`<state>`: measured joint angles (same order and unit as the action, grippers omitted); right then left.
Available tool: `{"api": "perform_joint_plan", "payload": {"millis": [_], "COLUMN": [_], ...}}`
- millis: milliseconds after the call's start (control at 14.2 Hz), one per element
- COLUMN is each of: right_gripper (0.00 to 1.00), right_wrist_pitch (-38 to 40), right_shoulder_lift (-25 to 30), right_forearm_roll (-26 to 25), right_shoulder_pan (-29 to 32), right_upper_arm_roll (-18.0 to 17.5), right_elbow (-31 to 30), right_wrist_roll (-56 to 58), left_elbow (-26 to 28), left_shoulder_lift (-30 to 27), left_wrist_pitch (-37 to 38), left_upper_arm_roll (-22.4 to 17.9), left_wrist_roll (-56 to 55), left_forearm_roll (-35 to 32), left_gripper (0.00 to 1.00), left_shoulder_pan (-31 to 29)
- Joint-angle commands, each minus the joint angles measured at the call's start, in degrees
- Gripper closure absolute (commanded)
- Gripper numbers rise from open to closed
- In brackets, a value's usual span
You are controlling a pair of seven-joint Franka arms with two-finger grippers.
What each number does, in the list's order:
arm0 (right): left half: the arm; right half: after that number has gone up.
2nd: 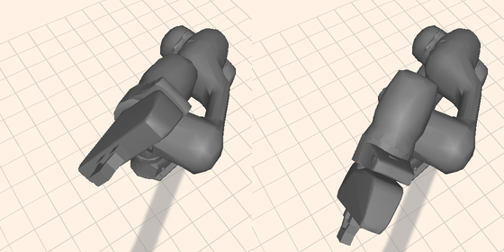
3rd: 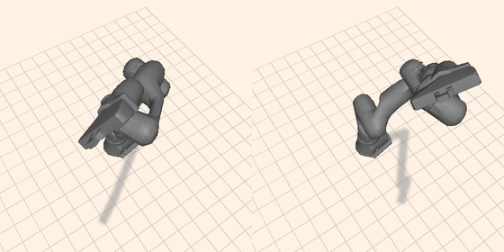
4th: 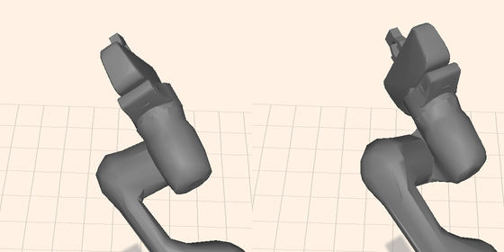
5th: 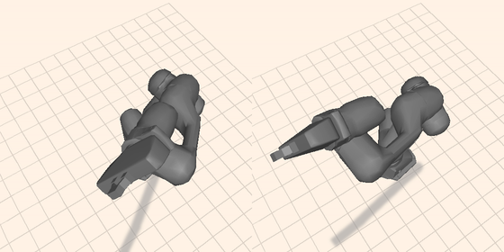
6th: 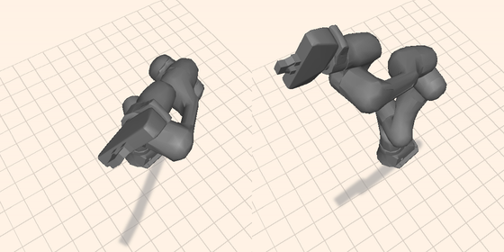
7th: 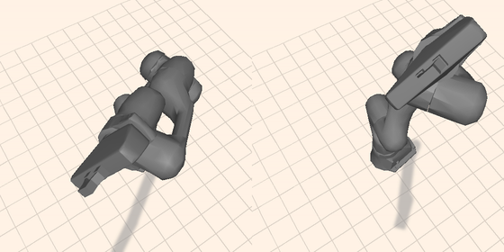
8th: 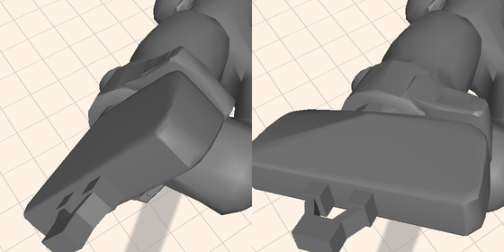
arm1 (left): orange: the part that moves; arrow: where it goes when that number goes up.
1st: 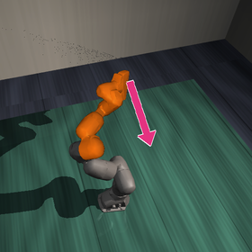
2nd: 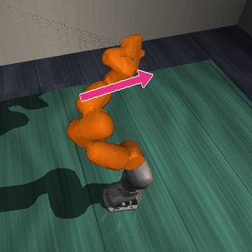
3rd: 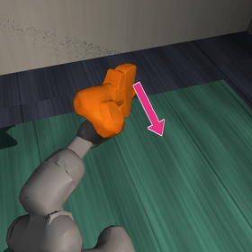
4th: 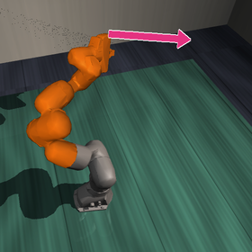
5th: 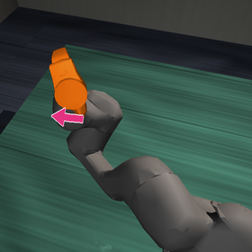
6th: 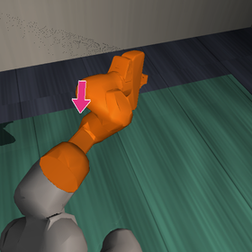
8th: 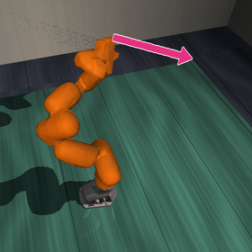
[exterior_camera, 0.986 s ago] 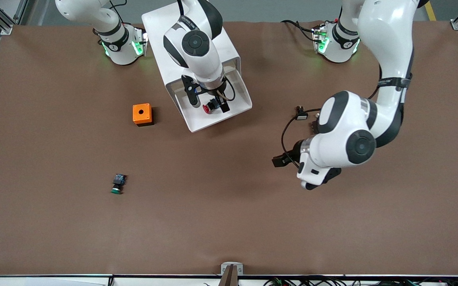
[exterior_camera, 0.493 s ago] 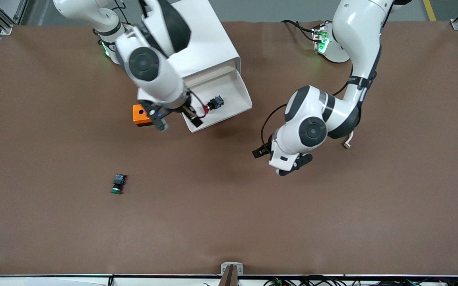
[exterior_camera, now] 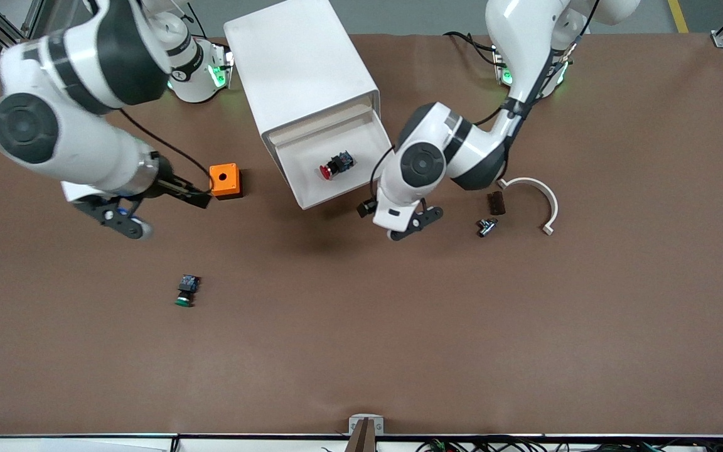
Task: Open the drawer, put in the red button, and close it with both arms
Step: 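Release the red button into the drawer and withdraw the right gripper, then push the drawer shut with the left gripper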
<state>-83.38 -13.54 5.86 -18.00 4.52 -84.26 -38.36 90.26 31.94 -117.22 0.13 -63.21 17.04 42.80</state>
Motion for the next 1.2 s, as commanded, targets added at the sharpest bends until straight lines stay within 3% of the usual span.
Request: {"api": "perform_joint_plan", "payload": {"millis": [0, 282, 423, 634, 1127], "right_gripper": [0.00, 0.00, 0.00, 0.00, 0.00], "right_wrist_pitch": [2.3, 4.3, 4.3, 4.2, 4.2], "right_shoulder_lift": [1.1, 1.7, 1.7, 1.6, 1.5], "right_forearm_roll": [-0.6, -1.7, -5.7, -7.1, -6.4], "right_shoulder_pan": [7.3, 17.4, 18.7, 20.5, 23.4], "right_upper_arm_roll": [-1.0, -1.0, -0.9, -0.5, -0.6], "right_elbow": [1.3, 1.3, 1.6, 3.0, 3.0], "right_wrist_roll": [13.1, 33.7, 39.1, 41.0, 43.5], "left_elbow": [0.0, -1.8, -1.8, -1.8, -1.7], "left_shoulder_lift": [-0.4, 1.9, 2.2, 2.2, 2.4], "left_wrist_pitch": [-0.8, -0.8, -0.8, -0.7, -0.5], "left_upper_arm_roll": [-0.6, -0.2, -0.1, 0.7, 2.9], "left_wrist_roll": [-4.4, -10.5, -11.9, -14.7, -15.7], "left_forearm_roll": [-1.4, -3.4, -2.9, -2.0, 8.8], "left_gripper": [0.01, 0.01, 0.01, 0.01, 0.01], "left_shoulder_pan": [3.2, 7.4, 8.9, 10.1, 10.3]}}
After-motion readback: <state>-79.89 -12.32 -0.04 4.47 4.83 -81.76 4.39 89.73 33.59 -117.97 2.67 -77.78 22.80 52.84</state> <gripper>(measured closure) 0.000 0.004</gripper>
